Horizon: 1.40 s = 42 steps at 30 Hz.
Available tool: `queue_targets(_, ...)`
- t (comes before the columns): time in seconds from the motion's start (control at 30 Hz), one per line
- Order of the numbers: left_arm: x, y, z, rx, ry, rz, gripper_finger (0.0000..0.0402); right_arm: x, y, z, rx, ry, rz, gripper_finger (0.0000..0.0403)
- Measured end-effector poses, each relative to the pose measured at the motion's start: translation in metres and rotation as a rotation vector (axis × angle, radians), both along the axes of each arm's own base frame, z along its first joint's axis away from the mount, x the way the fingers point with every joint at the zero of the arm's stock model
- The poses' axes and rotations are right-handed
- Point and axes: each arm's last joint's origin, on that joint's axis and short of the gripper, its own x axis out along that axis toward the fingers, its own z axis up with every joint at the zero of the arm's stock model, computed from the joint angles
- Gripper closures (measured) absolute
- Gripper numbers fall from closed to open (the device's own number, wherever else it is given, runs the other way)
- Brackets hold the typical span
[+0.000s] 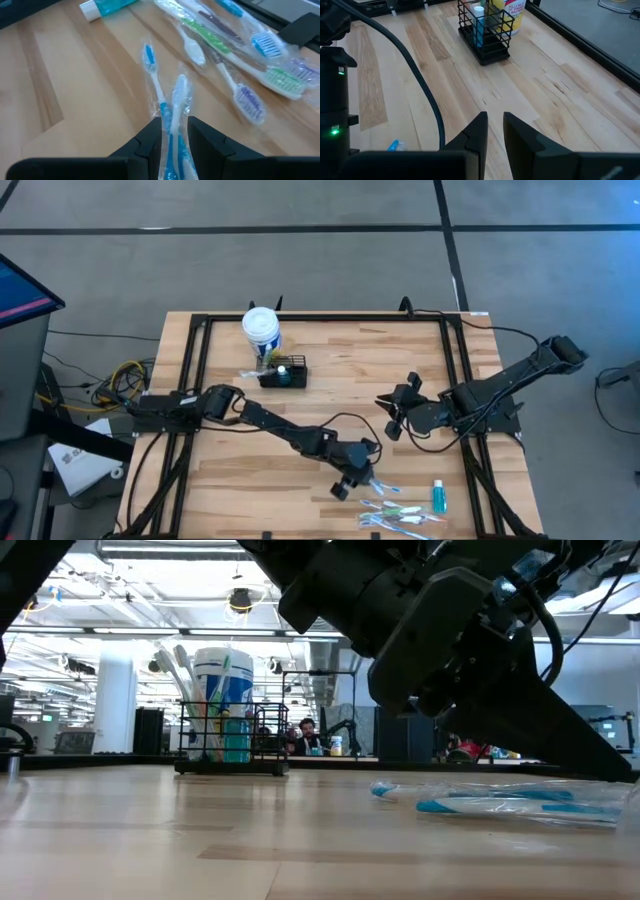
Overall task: Pick & Place toothbrushing station
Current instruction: Put the blue toothbrush into the wire organizer
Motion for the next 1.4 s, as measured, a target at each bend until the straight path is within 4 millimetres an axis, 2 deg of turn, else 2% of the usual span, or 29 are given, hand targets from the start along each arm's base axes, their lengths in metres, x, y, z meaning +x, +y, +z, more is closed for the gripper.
queue_targets(0.37, 0.0, 0.002, 0.0, -0.014, 0.008, 0.0, 0.0314, 0.0, 0.0, 0.0, 0.0, 0.0, 0.0, 0.0351)
queue_targets(0.6, 0.002, 0.006, -0.019, -0.034, 0.059, 0.031, 0.0314, 0.0, 0.0, 0.0, 0.001, 0.0, 0.0, 0.0351)
queue_targets(0.83, 0.003, 0.007, -0.008, -0.044, 0.025, 0.037, 0.0314, -0.001, 0.0, -0.006, 0.004, 0.008, 0.003, 0.0351)
queue_targets(1.03, 0.003, 0.007, -0.009, -0.045, 0.028, 0.039, 0.0314, -0.003, -0.001, -0.012, 0.024, 0.021, 0.005, 0.0351)
queue_targets(1.4, 0.004, 0.01, -0.009, -0.034, 0.027, 0.054, 0.0354, -0.002, 0.0, -0.011, 0.028, 0.011, 0.005, 0.0351)
